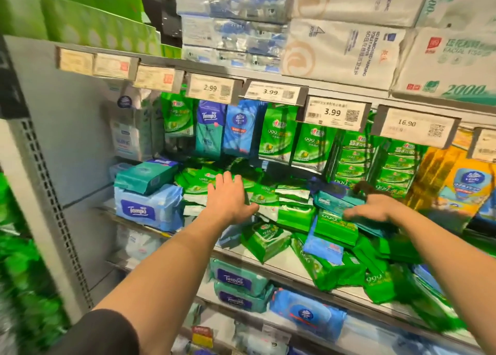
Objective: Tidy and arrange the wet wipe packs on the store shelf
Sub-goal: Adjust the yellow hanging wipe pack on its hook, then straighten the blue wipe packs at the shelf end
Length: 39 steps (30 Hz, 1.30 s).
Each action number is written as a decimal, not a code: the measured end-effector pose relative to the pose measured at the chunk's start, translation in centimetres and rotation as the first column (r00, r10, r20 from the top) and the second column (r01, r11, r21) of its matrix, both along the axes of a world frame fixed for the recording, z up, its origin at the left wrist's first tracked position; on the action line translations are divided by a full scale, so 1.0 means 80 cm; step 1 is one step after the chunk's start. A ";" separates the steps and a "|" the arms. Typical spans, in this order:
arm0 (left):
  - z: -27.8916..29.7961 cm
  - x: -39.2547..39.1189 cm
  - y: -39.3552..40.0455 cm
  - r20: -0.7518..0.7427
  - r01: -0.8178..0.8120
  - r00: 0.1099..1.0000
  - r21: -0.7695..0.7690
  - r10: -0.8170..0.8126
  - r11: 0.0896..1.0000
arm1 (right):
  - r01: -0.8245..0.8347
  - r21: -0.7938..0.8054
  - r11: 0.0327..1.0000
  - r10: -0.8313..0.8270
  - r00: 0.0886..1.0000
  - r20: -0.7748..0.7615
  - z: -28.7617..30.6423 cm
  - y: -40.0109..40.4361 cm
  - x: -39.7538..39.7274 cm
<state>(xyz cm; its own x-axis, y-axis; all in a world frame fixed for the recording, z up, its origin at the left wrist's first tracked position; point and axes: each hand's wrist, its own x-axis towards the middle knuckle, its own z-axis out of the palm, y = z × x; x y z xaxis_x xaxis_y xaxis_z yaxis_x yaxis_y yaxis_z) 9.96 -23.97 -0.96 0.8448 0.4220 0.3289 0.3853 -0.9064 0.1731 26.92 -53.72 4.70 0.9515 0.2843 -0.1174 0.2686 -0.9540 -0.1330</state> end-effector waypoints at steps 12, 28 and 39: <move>0.008 -0.046 0.097 -0.030 -0.114 0.992 0.160 0.120 0.980 | -0.028 0.093 0.995 0.035 0.997 -0.067 0.017 -0.016 -0.033; 0.015 -0.070 0.315 -0.232 -0.180 0.967 -0.309 0.109 0.934 | 0.411 0.553 0.724 -0.620 0.739 0.263 -0.013 0.115 -0.225; 0.021 -0.104 0.313 -0.241 -0.154 0.967 -0.315 0.078 0.937 | 0.068 0.713 0.698 -0.360 0.894 0.267 -0.025 0.395 -0.292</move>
